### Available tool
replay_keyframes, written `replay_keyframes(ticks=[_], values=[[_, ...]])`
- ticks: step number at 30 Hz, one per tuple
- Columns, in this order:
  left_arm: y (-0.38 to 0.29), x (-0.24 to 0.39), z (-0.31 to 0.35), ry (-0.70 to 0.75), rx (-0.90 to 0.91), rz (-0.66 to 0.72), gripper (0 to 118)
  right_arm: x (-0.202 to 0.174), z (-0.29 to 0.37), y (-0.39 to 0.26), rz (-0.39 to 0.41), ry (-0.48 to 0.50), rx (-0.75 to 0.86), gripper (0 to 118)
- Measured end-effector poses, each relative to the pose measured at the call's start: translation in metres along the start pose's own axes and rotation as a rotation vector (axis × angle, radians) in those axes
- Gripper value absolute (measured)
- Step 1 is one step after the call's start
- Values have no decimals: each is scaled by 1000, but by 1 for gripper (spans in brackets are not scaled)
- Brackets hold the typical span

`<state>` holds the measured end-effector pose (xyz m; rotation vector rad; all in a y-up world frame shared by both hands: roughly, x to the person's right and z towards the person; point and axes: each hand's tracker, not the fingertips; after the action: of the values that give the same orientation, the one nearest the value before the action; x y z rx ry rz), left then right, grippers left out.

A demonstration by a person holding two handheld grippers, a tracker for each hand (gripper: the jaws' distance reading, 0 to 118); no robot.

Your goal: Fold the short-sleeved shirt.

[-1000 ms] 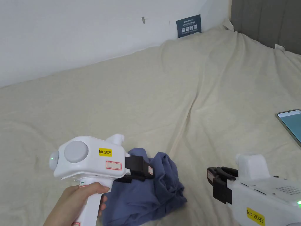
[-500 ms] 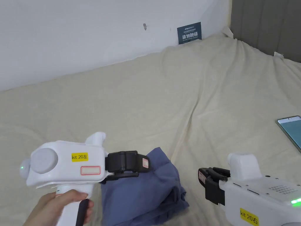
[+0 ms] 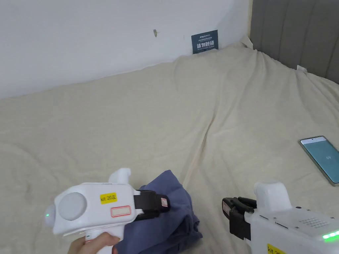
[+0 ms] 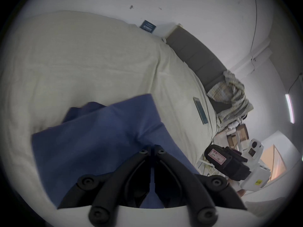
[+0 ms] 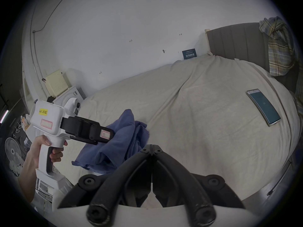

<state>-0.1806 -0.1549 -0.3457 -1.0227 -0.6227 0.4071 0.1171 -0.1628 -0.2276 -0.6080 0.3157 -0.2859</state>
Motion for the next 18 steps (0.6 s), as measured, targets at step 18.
replay_keyframes(ticks=[18], values=[[-10, 37, -35, -34, -56, -144, 0, 8, 11, 4, -5, -51, 2, 0]])
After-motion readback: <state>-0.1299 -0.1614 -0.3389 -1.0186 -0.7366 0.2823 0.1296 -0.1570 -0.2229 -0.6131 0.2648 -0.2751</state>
